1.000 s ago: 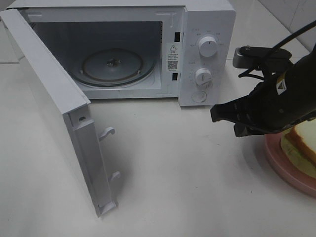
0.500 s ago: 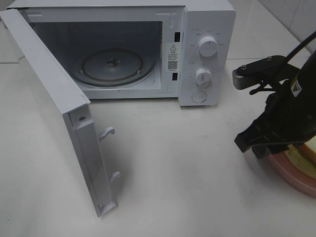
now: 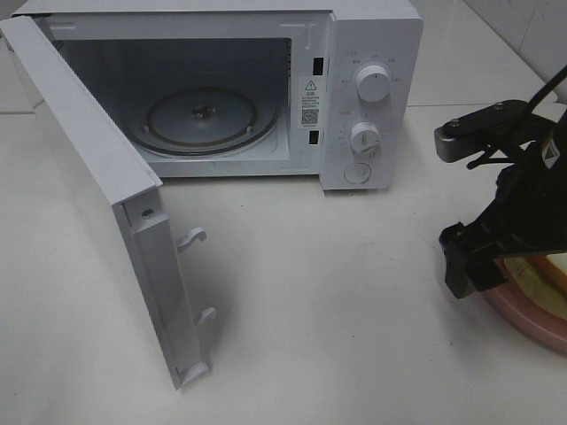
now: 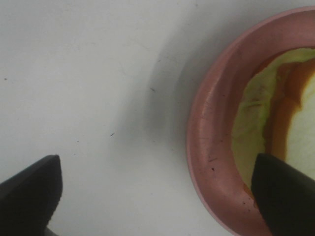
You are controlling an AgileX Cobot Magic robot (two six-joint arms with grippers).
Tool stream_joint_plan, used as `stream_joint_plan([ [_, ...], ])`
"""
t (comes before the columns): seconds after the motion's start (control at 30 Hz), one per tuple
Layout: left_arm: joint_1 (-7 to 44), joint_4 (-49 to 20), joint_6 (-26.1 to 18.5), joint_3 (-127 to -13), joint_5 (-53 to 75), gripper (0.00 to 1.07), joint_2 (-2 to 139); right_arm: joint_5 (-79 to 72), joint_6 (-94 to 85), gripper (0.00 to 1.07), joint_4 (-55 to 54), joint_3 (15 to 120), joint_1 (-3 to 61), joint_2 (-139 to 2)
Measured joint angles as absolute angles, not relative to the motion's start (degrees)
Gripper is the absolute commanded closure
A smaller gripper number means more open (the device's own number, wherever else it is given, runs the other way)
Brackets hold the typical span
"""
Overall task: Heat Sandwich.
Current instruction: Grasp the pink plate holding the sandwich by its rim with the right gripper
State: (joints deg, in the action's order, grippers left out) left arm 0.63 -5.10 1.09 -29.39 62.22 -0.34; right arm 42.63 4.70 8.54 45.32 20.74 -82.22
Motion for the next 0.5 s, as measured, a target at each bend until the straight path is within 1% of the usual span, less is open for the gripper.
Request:
stream_joint_plan([
  [0.2,0.6,-5.1,1.1,-29.4,62.2,0.07,-0.3,42.6,3.1,0.08,7.3,45.3,16.7,-84.6],
  [0.5,0.6,-5.1,1.1,-29.4,62.2,0.07,-0.3,39.0,1.6,0.10,5.7,45.3,14.5,-88.9],
])
